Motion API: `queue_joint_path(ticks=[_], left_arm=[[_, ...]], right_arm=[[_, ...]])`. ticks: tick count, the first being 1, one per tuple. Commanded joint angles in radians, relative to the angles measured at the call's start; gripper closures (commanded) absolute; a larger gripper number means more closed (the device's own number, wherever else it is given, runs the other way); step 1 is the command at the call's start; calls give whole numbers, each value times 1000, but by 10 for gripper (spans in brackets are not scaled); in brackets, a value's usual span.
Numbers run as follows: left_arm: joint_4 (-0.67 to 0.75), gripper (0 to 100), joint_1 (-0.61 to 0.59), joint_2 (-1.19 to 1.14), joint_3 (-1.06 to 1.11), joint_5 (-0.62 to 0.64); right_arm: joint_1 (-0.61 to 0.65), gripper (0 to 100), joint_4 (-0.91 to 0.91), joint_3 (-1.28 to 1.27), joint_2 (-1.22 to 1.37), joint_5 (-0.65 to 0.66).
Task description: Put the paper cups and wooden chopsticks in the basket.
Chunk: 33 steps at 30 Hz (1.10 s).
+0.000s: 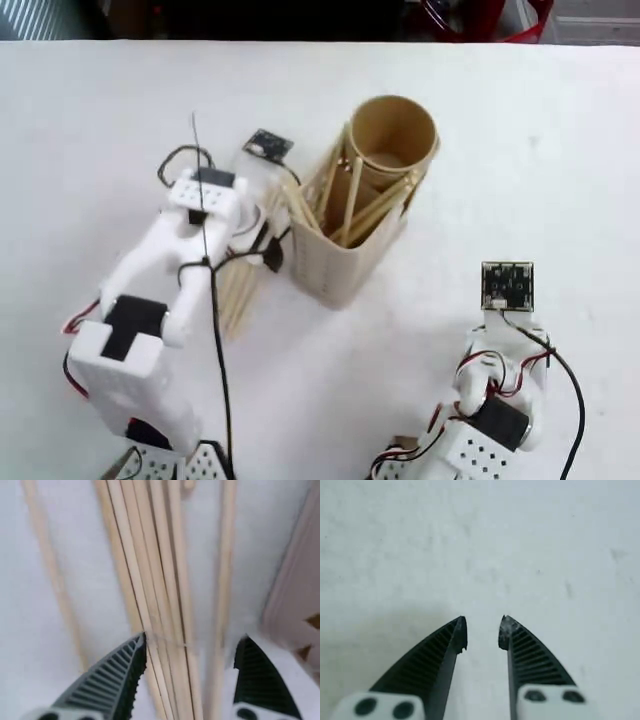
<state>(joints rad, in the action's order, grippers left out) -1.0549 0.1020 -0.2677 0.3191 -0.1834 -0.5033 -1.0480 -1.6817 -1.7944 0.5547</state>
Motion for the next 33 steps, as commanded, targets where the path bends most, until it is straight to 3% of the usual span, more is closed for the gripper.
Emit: queue_joint_path(ticks=[1, 14, 24, 29, 33], left_arm=[[66, 718, -28, 16, 32, -48], [138, 718, -236, 15, 0, -68], [74, 718, -225, 16, -107, -94], [23, 718, -150, 7, -304, -94], [95, 718, -61, 5, -368, -100]], right_arm=[[-12, 885, 18, -9, -8, 5], [-12, 885, 18, -9, -8, 5], [-12, 885, 18, -9, -8, 5], [-12, 885, 18, -9, -8, 5], [-10, 885, 18, -9, -8, 5]])
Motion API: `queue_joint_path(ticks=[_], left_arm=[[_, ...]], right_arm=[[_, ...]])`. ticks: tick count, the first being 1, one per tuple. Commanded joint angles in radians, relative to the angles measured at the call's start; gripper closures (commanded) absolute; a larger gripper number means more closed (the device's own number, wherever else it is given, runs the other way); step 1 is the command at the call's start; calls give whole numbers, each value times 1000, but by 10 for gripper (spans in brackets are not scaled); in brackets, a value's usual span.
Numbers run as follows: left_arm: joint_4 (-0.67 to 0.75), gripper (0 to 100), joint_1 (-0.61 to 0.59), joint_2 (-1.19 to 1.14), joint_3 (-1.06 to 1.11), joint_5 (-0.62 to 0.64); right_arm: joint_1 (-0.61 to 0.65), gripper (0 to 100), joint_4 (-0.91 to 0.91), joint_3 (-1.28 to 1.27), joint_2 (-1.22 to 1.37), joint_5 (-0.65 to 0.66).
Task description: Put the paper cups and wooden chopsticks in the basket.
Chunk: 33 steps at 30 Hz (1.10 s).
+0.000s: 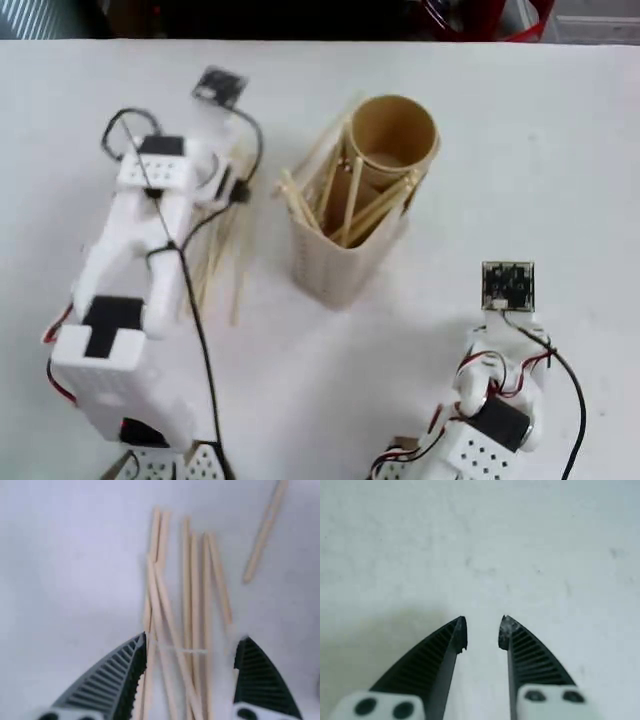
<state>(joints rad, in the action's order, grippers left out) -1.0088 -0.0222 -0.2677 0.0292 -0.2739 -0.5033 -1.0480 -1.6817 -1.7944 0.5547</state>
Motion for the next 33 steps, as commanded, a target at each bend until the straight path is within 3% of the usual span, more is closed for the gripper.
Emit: queue_joint_path(ticks=[1, 7, 13, 24, 30, 33], left_arm=[[81, 718, 79, 5, -81, -6], [249, 726, 125, -79, -75, -3], [265, 797, 131, -269, -181, -9], [143, 801, 179, -478, -399, -8], [-26, 802, 180, -607, -606, -5], [-130, 853, 180, -670, -735, -5]], right_arm=[[-12, 885, 18, -9, -8, 5], [-12, 885, 18, -9, -8, 5], [-12, 885, 18, -9, -8, 5], [-12, 885, 18, -9, -8, 5], [-12, 885, 18, -9, -8, 5], [-12, 885, 18, -9, -8, 5]])
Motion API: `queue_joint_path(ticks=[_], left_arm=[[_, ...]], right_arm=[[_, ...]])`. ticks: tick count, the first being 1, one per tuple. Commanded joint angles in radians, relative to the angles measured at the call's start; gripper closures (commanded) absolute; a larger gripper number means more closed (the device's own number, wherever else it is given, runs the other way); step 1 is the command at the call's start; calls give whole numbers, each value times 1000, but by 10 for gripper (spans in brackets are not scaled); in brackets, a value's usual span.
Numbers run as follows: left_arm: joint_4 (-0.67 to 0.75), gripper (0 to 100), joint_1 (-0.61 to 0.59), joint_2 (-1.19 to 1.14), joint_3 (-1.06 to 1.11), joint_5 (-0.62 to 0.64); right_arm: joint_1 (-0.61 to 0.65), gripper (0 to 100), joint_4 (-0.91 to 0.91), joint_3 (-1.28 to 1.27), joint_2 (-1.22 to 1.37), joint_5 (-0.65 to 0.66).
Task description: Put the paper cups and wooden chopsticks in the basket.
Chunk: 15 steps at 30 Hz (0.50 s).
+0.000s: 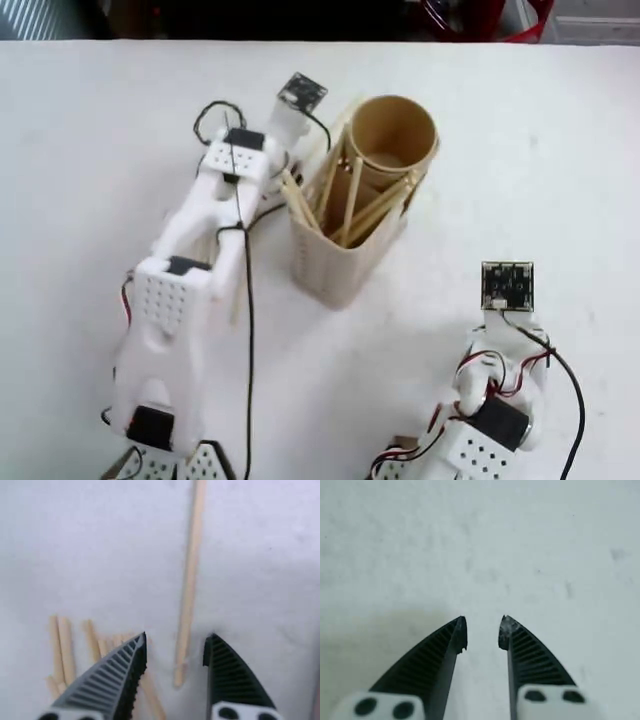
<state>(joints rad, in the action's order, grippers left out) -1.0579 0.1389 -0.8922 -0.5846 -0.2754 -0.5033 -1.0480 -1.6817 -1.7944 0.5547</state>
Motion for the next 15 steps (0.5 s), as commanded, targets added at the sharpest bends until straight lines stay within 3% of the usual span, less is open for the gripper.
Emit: queue_joint_path(ticks=[1, 5, 15], left_arm=[[-112, 883, 19, -67, -163, -3], [-193, 981, 19, -148, -307, -6], [-427, 977, 12, -249, -617, -2]], right_arm=[[-12, 885, 18, -9, -8, 5], [-12, 885, 18, -9, -8, 5], [-12, 885, 18, -9, -8, 5]])
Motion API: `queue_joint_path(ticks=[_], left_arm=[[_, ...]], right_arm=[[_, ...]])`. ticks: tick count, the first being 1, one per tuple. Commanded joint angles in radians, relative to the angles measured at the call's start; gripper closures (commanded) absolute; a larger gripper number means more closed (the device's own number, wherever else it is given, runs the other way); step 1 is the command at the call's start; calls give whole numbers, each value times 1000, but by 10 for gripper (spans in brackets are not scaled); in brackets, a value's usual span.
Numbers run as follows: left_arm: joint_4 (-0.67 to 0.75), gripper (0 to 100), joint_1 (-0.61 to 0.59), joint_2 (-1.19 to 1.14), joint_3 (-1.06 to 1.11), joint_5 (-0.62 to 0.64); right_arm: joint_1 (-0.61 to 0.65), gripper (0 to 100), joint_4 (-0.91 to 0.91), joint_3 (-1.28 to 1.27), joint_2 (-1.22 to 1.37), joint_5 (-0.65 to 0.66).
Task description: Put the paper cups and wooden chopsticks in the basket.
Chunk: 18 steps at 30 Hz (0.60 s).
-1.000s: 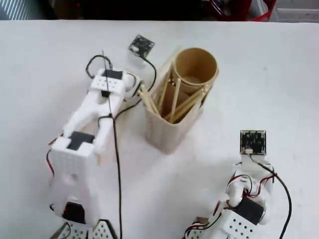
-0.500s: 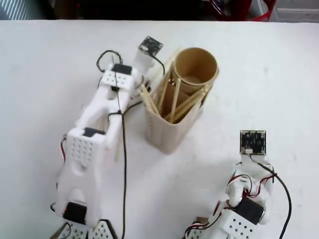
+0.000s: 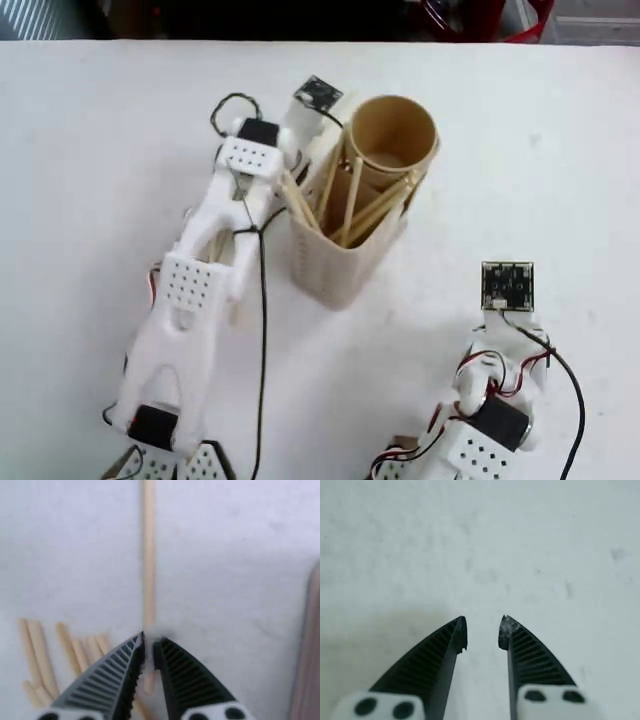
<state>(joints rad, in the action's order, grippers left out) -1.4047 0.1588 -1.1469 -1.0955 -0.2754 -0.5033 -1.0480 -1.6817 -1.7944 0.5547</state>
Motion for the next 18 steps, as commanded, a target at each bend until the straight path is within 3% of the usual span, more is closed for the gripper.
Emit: queue_joint_path(ticks=[1, 6, 10, 14, 18], left_arm=[[-109, 977, -10, 4, -147, 2], [-311, 977, -42, 1, -387, 157], [-388, 978, -68, 4, -577, 163], [-390, 979, -111, 38, -529, 169], [-390, 979, -150, 150, -315, 187]], right_arm=[[-12, 885, 18, -9, -8, 5], [-12, 885, 18, -9, -8, 5], [-10, 885, 18, -9, -8, 5], [-8, 885, 18, -9, -8, 5], [-10, 885, 18, -9, -8, 5]])
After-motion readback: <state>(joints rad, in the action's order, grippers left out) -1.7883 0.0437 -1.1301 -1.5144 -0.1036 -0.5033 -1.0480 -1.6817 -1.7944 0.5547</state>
